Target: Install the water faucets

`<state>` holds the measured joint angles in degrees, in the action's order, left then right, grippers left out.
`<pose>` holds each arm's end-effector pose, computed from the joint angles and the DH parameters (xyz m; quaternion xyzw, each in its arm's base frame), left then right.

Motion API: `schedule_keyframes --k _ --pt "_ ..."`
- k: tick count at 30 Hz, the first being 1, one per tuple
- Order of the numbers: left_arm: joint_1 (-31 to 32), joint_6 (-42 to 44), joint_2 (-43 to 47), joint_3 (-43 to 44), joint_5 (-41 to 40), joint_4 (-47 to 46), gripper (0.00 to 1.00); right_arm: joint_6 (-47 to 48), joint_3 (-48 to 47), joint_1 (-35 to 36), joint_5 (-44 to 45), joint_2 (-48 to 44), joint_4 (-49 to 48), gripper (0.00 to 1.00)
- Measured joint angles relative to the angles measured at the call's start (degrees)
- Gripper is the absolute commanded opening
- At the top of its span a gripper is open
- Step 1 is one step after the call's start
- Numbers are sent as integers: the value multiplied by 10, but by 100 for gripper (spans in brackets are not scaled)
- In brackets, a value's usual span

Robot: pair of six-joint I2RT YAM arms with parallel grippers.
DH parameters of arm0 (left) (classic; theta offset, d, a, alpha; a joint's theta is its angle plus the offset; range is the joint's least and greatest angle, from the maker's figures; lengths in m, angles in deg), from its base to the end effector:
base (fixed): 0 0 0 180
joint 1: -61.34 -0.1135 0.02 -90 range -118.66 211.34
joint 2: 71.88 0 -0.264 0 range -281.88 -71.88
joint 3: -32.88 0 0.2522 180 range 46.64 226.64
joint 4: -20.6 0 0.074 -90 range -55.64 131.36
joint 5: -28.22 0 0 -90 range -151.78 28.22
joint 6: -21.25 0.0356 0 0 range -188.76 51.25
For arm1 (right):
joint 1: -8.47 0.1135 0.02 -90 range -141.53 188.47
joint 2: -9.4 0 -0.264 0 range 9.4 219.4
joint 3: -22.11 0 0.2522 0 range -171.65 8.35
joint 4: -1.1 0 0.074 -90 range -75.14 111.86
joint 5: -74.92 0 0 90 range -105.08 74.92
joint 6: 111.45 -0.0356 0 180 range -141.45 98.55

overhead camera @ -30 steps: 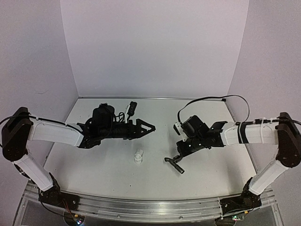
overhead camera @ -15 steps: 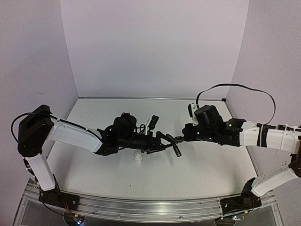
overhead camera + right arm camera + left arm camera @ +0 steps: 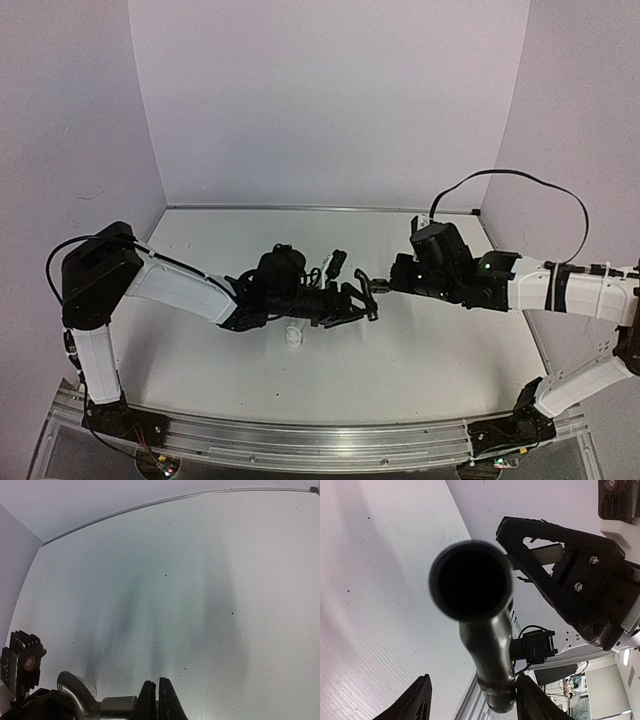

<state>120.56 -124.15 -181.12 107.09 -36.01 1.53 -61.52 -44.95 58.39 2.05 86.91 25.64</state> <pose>0.1993 -0.3649 0.1888 0.1601 0.7734 -0.5901 0.1672 0.2008 0.2223 0.2636 -0.0068 0.8797 0.2295 0.4163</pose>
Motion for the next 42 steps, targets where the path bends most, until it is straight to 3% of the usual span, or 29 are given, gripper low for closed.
schedule_keyframes --k 4,11,16,22,25,27,31,33,38,42 --pt "0 -2 -20 24 8 -6 42 -10 -1 3 6 1 -1 0" --pt "0 6 -36 33 25 -14 1 -10 -2 5 8 3 4 0" --pt "-6 50 -15 -2 24 -21 0 31 -10 -3 -52 3 10 0" --pt "-22 118 39 -50 72 -15 0 107 -28 -79 -318 15 13 1" --pt "-27 152 57 -51 116 -10 0 134 -29 -123 -450 17 11 18" --pt "-31 168 71 -51 142 1 0 169 -38 -140 -530 18 26 41" --pt "-51 197 81 -56 199 17 0 246 -69 -151 -616 17 80 75" --pt "-55 196 81 -59 216 33 0 286 -71 -151 -630 6 91 86" --pt "-57 184 80 -62 253 58 0 369 -62 -142 -642 -54 117 90" --pt "-57 179 79 -62 284 64 0 400 -71 -134 -651 -55 119 83"
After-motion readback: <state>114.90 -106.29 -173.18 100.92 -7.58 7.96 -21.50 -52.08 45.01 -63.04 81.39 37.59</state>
